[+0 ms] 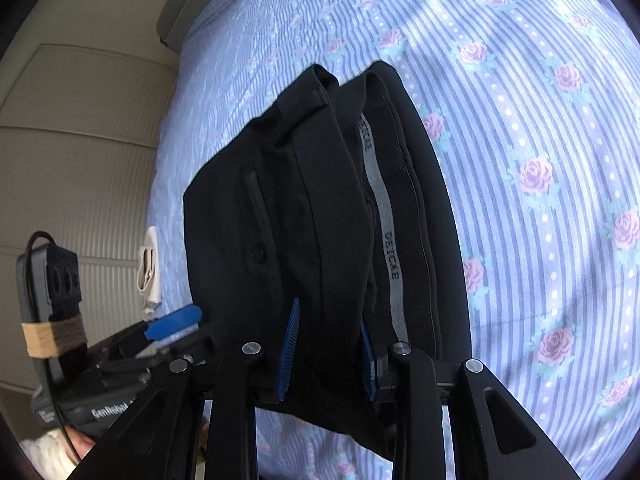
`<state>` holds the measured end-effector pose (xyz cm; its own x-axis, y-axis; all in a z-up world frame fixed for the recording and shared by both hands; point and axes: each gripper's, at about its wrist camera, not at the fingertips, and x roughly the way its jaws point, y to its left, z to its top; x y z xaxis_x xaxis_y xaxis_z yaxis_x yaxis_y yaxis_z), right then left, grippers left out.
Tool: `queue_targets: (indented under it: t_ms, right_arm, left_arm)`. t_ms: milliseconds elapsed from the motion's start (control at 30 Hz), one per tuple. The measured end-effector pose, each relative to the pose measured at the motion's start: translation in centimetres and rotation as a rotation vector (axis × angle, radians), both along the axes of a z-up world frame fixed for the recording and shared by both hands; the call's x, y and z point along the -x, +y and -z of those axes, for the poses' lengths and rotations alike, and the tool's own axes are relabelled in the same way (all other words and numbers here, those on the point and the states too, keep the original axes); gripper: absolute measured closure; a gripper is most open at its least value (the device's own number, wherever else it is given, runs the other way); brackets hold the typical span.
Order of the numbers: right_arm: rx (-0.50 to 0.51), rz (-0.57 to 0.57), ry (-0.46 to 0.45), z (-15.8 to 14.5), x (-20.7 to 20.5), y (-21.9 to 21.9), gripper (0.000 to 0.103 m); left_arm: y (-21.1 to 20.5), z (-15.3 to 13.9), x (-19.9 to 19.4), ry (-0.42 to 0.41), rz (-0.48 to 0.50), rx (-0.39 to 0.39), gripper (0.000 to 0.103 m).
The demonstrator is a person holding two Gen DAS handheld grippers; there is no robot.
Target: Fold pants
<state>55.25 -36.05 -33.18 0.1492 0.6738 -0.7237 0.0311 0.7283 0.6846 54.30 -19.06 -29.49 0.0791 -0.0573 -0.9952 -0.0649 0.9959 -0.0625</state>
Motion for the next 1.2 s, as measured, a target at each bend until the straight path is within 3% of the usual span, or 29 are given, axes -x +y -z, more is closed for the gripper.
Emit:
queue_targets:
  t_ms: [67,133,167,367,600,767,867,933,1033,1200]
  right_arm:
    - [-0.002,0.015,-0.011,-0.2,-0.9,0.2,0.076]
    - [0.026,0.013,-0.011,-0.1,-1.6,0.8,0.093]
    - [0.041,0.014,-0.009,-0.1,-1.7,0.9,0.095]
    - [0.16,0.062,-0.071,-2.2,-0.8,-0.5,0.098]
    - [0.208,0.071,-0.042,-0.3,-1.4,-1.3,0.098]
    - [0.301,0.087,-0.053,0.1,-1.1,-1.3,0.087]
    - [0.423,0.093,-0.072,-0.3,-0.5,-1.8,0.054]
    - [0.469,0.086,-0.086,-0.7,-0.1,-2.3,0.054]
    - [0.482,0.134,-0.084,-2.4,1.0,-4.2,0.051]
    - [0.359,0.217,-0.116,-5.2,4.6,-5.1,0.036]
  left_arm:
    - [-0.7,0.1,0.2,0.004,0.006,-0.001,0.022]
    - [-0.9,0.1,0.5,0.008,0.012,-0.005,0.022]
    - [-1.1,0.2,0.6,0.008,0.015,-0.006,0.022]
    - [-2.1,0.3,0.6,0.001,0.034,-0.005,0.022]
    - [-3.2,0.1,0.5,0.008,0.053,-0.008,0.021]
    - [-3.0,-1.1,0.1,0.008,0.035,-0.006,0.021]
    - [-2.1,-1.0,0.3,0.002,0.028,-0.007,0.021]
    - [-1.7,-1.3,0.5,-0.008,0.026,-0.006,0.021]
    - [-1.2,-2.0,1.5,-0.027,0.021,-0.012,0.021]
    - [-0.6,-3.2,3.7,-0.066,0.002,-0.03,0.019]
